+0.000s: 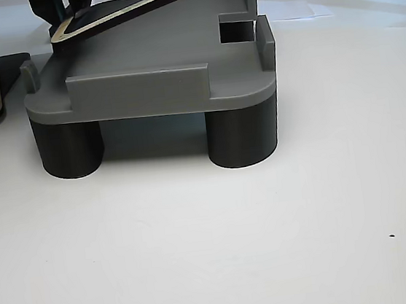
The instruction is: Move top rectangular frame to the holder.
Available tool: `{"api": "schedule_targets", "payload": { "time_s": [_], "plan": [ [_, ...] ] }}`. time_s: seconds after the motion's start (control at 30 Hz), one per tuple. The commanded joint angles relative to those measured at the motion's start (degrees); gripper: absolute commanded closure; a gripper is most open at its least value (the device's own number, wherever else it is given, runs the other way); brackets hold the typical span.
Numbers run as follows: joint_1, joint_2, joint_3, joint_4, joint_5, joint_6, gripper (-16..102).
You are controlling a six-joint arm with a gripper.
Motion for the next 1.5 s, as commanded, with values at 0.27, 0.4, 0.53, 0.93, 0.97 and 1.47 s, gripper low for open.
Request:
{"api": "schedule_targets", "payload": {
  "time_s": [0.27,0.4,0.53,0.93,0.97,1.47],
  "plan": [
    [-2.3,-0.2,-1.8,0.5,-0.6,-1.3,97],
    [-2.4,-0.6,-2.0,0.5,-1.1,-1.1,97],
    [-2.3,-1.2,-2.6,0.5,-1.7,0.0,97],
    [-1.9,1.9,1.3,0.5,-2.5,0.8,97],
    [-1.9,2.0,1.5,0.5,-2.5,0.6,97],
    [-2.4,0.9,1.6,0.5,-2.5,0.1,97]
  ]
}}
